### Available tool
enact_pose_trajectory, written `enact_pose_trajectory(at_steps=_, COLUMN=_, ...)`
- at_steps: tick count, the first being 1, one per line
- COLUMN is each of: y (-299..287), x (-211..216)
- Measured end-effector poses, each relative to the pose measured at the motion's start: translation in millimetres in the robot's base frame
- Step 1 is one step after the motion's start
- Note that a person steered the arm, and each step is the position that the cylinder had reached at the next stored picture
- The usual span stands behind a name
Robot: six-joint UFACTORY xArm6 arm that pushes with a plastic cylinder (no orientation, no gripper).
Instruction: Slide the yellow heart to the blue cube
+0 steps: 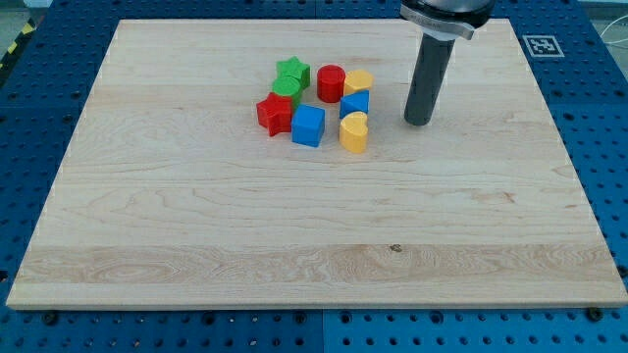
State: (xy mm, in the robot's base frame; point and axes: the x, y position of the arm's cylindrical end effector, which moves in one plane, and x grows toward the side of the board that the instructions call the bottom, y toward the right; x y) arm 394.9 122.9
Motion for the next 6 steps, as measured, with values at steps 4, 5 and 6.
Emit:
enact_pose_trajectory(at_steps=4, y=-76, x=29)
enact_pose_trajectory(at_steps=5, y=-88, x=29)
enact_pose_trajectory(at_steps=6, y=-86, x=28)
